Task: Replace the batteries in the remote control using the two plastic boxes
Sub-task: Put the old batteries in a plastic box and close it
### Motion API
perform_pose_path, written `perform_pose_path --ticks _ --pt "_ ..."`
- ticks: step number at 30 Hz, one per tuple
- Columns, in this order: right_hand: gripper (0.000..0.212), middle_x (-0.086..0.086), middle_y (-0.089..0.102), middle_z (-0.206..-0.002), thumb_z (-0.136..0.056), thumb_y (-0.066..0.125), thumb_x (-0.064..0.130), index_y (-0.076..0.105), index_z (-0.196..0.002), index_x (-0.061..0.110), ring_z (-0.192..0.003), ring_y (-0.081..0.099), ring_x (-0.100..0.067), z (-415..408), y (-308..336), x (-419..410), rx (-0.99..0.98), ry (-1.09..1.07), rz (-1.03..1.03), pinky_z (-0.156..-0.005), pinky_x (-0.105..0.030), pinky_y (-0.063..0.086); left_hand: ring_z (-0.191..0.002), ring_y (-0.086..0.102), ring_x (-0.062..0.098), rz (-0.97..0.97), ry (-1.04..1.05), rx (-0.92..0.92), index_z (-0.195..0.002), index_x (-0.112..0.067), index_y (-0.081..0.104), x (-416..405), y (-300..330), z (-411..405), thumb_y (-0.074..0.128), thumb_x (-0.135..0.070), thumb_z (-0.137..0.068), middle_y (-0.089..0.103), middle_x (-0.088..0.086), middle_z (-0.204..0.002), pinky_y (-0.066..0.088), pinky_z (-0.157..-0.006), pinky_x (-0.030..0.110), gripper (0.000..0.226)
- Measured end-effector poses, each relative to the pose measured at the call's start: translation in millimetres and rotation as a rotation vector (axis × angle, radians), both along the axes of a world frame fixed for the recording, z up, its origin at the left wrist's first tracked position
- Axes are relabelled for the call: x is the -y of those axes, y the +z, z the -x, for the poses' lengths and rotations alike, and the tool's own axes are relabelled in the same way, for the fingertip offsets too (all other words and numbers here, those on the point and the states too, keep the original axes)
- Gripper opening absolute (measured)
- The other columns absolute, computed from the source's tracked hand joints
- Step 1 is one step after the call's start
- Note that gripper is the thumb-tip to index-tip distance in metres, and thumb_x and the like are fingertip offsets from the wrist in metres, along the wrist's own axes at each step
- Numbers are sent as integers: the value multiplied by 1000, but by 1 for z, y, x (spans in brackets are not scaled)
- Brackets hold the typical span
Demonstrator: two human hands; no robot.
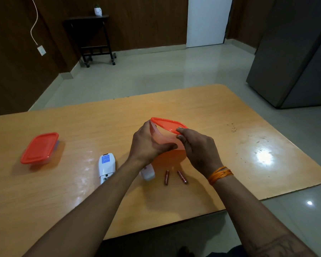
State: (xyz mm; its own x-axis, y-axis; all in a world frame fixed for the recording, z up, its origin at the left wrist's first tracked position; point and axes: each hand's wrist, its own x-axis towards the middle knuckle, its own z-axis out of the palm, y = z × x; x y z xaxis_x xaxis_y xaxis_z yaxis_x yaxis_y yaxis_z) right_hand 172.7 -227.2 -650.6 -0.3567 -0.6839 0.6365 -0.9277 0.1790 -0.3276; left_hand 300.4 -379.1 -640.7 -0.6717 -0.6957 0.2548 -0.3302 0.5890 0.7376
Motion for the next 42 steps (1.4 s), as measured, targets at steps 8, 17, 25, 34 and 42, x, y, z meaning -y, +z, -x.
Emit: perform_pose_path --ticks 8,17,25,34,42 --pt "31 -16 78 -92 -107 50 24 70 -116 2 -70 74 -33 -2 7 8 -11 -72 88 -57 -34 57 -122 59 17 5 -34 44 -149 -20 45 8 3 -1 93 -64 -53 61 -1 -140 54 -96 32 116" --pt "33 -16 69 -75 -111 46 29 67 -103 5 -60 62 -37 47 7 -19 267 -356 270 -53 -37 49 -133 52 17 -54 -28 136 -154 -29 37 16 -5 -15 92 -67 -50 55 -5 -149 50 -105 36 124" --pt "34 -15 71 -87 -109 48 27 71 -104 2 -73 57 -27 73 -11 -45 503 -540 154 -65 -32 40 -128 54 20 -60 56 199 -146 -35 48 23 -10 -15 86 -71 -46 65 -7 -134 53 -100 41 113" --pt "35 -20 77 -106 -101 63 33 74 -117 5 -101 70 -39 71 -17 -50 533 -595 -76 -86 -39 54 -113 65 24 -66 108 279 -142 -19 56 11 -2 -20 96 -41 -65 69 0 -117 47 -81 31 90" --pt "33 -19 69 -108 -99 62 34 71 -114 6 -97 66 -40 52 -4 -49 274 -600 -184 -78 -44 56 -142 43 30 52 184 277 -155 -19 44 -10 14 -38 87 -34 -79 50 5 -156 39 -112 40 89"
